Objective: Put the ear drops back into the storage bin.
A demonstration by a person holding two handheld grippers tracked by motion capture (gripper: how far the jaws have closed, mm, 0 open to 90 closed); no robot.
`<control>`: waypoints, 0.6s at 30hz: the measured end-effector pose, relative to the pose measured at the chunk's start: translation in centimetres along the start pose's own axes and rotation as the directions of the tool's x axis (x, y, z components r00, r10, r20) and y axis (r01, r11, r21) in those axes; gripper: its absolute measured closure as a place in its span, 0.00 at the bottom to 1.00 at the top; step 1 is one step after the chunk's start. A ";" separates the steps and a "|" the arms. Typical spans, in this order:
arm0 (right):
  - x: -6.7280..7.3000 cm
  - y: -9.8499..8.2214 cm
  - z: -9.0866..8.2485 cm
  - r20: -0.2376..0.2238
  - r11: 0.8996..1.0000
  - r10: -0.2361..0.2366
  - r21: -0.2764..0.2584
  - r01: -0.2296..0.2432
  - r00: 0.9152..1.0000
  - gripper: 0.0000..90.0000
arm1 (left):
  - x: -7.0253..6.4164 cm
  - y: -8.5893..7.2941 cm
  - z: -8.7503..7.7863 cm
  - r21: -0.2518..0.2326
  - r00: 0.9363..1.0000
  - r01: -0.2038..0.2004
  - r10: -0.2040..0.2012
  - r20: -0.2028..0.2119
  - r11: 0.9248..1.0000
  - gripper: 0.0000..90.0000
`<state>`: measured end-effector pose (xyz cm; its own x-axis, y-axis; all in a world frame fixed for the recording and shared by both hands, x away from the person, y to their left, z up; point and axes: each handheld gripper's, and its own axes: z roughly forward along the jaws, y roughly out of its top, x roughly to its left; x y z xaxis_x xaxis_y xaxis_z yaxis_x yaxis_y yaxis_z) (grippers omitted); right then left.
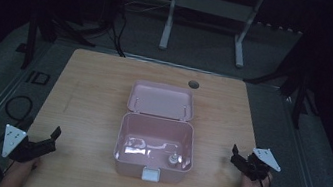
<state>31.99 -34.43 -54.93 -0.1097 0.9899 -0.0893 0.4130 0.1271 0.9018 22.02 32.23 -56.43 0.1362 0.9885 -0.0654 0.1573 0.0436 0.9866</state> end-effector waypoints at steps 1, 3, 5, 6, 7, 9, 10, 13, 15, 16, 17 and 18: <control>0.1 0.0 0.0 0.011 1.000 0.003 -0.003 -0.003 1.000 0.14 | 0.0 0.0 0.0 -0.001 1.000 0.000 0.000 0.000 1.000 0.00; 0.2 0.0 -0.1 0.026 1.000 0.004 -0.017 -0.003 1.000 0.14 | 0.0 0.0 0.0 -0.001 1.000 -0.002 0.002 0.001 1.000 0.00; 0.2 0.0 -0.2 0.015 1.000 0.014 -0.027 -0.014 1.000 0.14 | 0.0 0.0 0.0 -0.001 1.000 -0.002 0.002 0.001 1.000 0.00; 0.3 0.0 -0.2 0.020 0.999 0.009 -0.038 -0.008 1.000 0.14 | 0.0 0.0 0.0 -0.001 1.000 -0.001 0.001 0.002 1.000 0.00; 0.3 0.0 -0.3 0.018 0.999 0.009 -0.050 -0.009 1.000 0.14 | 0.0 0.0 0.0 -0.001 1.000 -0.001 0.001 0.002 1.000 0.00; 0.3 0.0 -0.3 0.013 0.999 0.009 -0.049 -0.008 1.000 0.14 | 0.0 0.0 0.0 -0.001 1.000 0.000 0.000 0.001 1.000 0.00; 0.3 0.0 -0.4 0.013 0.998 0.004 -0.055 -0.004 1.000 0.14 | 0.0 0.0 0.0 -0.001 1.000 -0.001 0.001 0.002 1.000 0.00; 0.4 0.0 -0.6 0.006 0.997 0.000 -0.071 0.000 1.000 0.14 | 0.0 0.0 0.0 -0.001 1.000 0.001 -0.001 0.002 1.000 0.00; 0.5 0.0 -0.6 0.003 0.998 -0.002 -0.070 0.003 1.000 0.14 | 0.0 0.0 0.0 -0.001 1.000 0.001 -0.001 0.003 1.000 0.00; 0.5 0.0 -0.6 0.002 0.998 -0.005 -0.065 0.005 1.000 0.14 | 0.0 0.0 0.0 -0.001 1.000 0.001 -0.001 0.003 1.000 0.00; 0.5 0.0 -0.5 -0.001 0.998 -0.010 -0.057 0.010 1.000 0.14 | 0.0 0.0 0.0 -0.001 1.000 0.001 -0.001 0.002 1.000 0.00; 0.5 0.0 -0.4 0.001 0.999 -0.013 -0.053 0.013 1.000 0.14 | 0.0 0.0 0.0 -0.001 1.000 0.000 0.000 0.003 1.000 0.00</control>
<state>31.52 -33.95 -54.81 -0.1142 0.9883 -0.1015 0.3630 0.1366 0.9217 22.01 32.25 -56.43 0.1395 0.9880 -0.0657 0.1560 0.0436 0.9868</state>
